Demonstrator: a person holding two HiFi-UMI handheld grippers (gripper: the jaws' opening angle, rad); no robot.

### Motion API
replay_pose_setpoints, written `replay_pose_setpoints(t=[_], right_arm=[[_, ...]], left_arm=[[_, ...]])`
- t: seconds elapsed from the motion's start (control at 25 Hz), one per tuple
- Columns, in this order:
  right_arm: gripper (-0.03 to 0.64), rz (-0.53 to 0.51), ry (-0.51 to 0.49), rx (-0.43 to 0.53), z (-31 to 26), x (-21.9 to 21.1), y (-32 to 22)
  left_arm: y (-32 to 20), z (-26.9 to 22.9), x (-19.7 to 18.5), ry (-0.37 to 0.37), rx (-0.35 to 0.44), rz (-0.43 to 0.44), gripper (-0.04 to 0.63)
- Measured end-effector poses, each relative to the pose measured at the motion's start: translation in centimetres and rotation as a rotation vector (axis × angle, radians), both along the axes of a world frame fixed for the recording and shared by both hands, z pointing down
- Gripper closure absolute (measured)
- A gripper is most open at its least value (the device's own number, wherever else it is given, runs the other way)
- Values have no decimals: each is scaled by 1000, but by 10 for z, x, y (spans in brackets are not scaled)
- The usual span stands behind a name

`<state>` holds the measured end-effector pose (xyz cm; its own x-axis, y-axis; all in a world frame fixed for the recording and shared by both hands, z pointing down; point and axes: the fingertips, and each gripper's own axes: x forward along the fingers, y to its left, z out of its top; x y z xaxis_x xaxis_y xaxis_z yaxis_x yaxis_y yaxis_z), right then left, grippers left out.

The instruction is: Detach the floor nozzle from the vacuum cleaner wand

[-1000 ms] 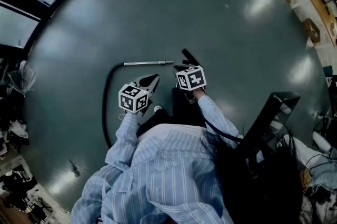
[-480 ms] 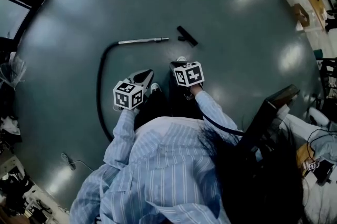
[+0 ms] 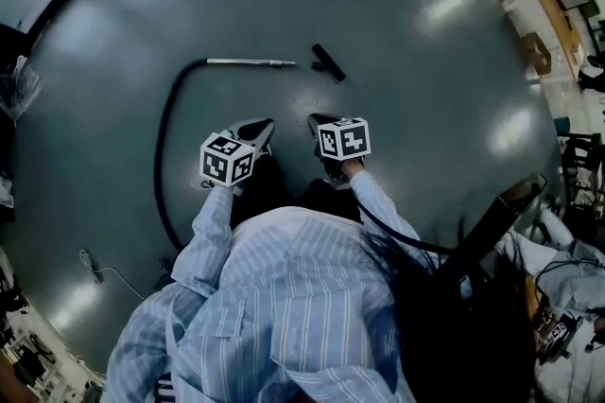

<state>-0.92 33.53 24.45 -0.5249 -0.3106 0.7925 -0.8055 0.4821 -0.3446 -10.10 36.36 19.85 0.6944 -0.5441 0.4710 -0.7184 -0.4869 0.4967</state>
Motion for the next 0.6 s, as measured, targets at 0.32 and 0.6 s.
replay_pose_setpoints(t=[0.32,0.6], right_arm=[[597,-76,-15,8,7,78,83],[597,-136,-22,14,10,170,141]], left_arm=[[62,-4,59,92,-11,-217,591],[143,-3,169,132,-31,-256,591]])
